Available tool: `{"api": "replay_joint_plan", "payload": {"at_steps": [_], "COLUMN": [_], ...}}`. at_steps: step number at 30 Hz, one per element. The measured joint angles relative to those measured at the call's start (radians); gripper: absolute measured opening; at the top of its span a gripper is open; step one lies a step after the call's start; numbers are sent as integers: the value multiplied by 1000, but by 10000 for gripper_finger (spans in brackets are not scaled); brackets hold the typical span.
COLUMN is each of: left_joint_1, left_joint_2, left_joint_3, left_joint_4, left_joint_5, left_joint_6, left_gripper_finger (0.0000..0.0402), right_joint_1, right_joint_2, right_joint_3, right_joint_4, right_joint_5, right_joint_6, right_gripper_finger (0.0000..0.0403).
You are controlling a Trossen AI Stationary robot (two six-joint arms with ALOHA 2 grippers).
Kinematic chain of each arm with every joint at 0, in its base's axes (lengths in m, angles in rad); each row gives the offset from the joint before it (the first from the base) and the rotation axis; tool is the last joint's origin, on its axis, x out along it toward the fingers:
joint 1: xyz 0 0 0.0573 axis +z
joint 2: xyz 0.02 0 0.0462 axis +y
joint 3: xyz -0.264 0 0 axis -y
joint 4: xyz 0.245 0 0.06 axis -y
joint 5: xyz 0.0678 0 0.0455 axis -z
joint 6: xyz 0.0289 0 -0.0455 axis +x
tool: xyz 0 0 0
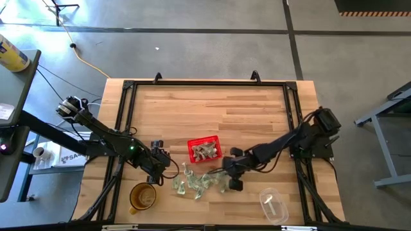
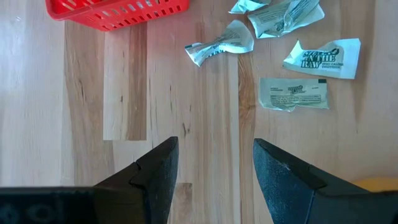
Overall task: Pick and place Stevia / Truvia into bins
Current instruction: Put the stevia packet into the orange basket
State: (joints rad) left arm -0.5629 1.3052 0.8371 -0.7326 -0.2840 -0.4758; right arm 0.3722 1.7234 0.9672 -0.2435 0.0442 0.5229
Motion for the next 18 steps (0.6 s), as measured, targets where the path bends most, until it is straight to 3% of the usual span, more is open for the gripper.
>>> {"api": "replay_joint_plan", "payload": {"at_steps": [4, 8, 11, 18], "left_joint_1": [0, 0, 0, 0], "left_joint_2": [0, 0, 0, 0], "left_joint_3": [0, 0, 0, 0], "left_joint_4": [1, 0, 0, 1], "left_joint_5": [0, 0, 0, -2], "left_joint_6": [0, 0, -1, -3], "left_gripper_finger": [239, 239, 239, 239], "right_joint_1": [-28, -46, -47, -50], "right_joint_2": [-46, -37, -29, -28], "right_joint_3": [0, 0, 0, 0], "right_joint_4": [-41, -46, -55, -74], "right_joint_5": [0, -84, -117, -52], "right_joint_6": [-4, -19, -56, -53], "right_gripper_finger": [4, 16, 50, 144]}}
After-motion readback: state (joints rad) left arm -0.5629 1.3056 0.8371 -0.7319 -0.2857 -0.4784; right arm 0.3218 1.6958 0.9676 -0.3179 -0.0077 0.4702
